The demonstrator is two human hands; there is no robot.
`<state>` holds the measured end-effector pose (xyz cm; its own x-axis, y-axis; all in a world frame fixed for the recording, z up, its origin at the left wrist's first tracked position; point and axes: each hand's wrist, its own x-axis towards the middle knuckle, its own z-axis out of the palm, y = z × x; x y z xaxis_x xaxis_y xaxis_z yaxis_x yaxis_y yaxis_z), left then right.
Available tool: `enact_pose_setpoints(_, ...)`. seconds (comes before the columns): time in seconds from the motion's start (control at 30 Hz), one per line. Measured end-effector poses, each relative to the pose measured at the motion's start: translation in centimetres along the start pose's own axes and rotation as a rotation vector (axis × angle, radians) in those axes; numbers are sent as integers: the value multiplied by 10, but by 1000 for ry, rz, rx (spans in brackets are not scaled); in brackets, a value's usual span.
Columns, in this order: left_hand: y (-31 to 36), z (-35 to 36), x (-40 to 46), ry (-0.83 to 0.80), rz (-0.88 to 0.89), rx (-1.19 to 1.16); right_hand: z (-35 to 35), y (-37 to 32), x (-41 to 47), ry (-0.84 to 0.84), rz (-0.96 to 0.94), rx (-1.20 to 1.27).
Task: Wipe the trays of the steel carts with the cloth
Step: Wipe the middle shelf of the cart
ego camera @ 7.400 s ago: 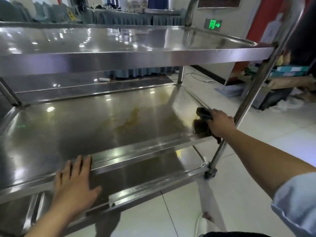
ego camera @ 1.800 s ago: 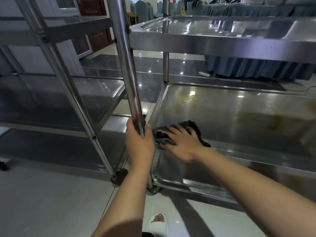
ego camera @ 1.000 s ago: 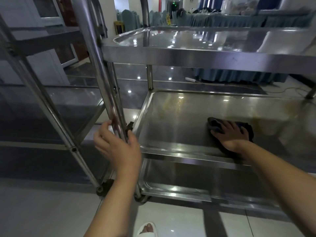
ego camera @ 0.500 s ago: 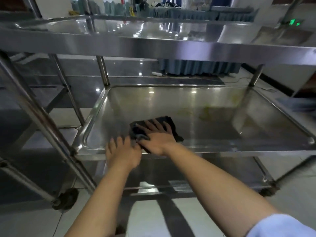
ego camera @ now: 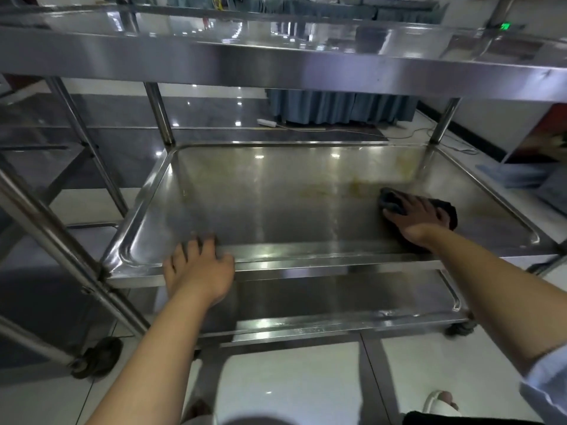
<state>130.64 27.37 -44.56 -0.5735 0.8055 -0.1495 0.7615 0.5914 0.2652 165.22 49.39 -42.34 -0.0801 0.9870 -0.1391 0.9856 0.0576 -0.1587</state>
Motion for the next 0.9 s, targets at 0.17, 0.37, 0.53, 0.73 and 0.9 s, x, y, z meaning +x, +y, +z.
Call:
enact_pose_setpoints(0.17, 11, 4, -4, 22, -38, 4, 9, -35, -5, -35, 72, -22)
enact_pose_setpoints(0.37, 10, 2, -4, 1, -54, -10, 35, -148, -61, -100, -374, -56)
enact_pose_setpoints(0.53, 13, -2, -4, 85, -36, -33, 42, -170, -108, -148, -632, 84)
enact_pose_setpoints(0.73, 57, -4, -26, 258, 326, -238, 34, -41, -120, 105, -271, 216)
enact_pose_setpoints(0.9, 104, 8, -36, 98, 348, -37, 23, 34, -117, 58, -49, 256)
